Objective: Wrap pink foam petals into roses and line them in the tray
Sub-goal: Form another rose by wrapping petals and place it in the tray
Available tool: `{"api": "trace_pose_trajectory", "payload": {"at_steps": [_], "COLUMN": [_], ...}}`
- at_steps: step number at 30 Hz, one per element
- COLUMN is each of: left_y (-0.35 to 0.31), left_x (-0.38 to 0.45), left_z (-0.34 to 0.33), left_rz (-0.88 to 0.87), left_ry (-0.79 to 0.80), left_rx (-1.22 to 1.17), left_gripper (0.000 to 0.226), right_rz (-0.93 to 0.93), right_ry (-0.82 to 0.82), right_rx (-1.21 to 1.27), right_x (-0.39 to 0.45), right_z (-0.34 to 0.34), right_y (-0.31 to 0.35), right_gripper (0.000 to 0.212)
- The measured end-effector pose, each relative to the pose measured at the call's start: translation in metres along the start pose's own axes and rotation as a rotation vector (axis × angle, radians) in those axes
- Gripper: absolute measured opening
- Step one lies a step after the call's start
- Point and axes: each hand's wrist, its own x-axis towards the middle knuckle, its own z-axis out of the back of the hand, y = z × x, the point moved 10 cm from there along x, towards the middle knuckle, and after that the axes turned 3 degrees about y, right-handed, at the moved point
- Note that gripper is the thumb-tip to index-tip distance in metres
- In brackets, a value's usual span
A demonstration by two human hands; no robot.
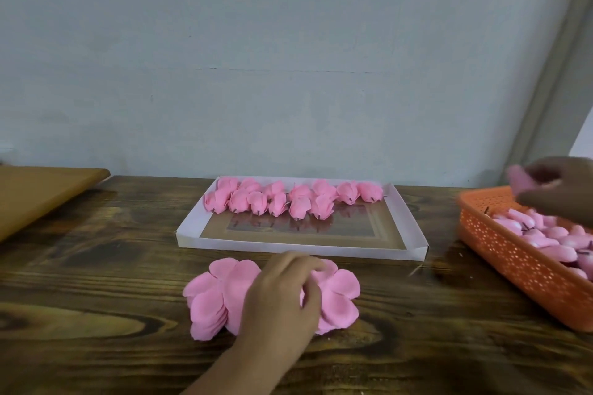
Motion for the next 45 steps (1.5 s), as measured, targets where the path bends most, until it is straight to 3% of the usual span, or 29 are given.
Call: {"api": "trace_pose_trajectory", "payload": {"at_steps": [2, 5, 9, 14, 20, 26, 45], "left_y": [0.019, 0.032, 0.038, 0.042, 0.037, 0.043, 0.051], "left_x": [0.002, 0.001, -0.001, -0.004, 0.0, -0.004, -0.004], "left_z": [-0.008, -0.019, -0.032, -0.041, -0.033, -0.031, -0.032], "left_rz": [0.1, 0.102, 0.101, 0.099, 0.115, 0.2, 0.262], "left_ry": [0.111, 0.223, 0.348, 0.413, 0.337, 0.314, 0.284], "left_rx": [0.127, 0.264, 0.373, 0.412, 0.319, 0.257, 0.194], "left_gripper": [0.021, 0.027, 0.035, 0.036, 0.019, 0.024, 0.026], "right_rz": [0.101, 0.227, 0.21, 0.059, -0.022, 0.072, 0.073], "right_ry": [-0.001, 0.271, 0.477, 0.53, 0.642, 0.656, 0.658], "right_rx": [0.334, 0.884, 1.14, 1.204, 1.285, 1.24, 1.237], "right_x": [-0.019, -0.052, -0.082, -0.09, -0.099, -0.103, -0.102], "right_z": [-0.01, -0.058, -0.129, -0.194, -0.237, -0.239, -0.242], "right_y": [0.047, 0.12, 0.17, 0.17, 0.161, 0.17, 0.169], "right_gripper": [0.02, 0.028, 0.02, 0.019, 0.021, 0.017, 0.02]}}
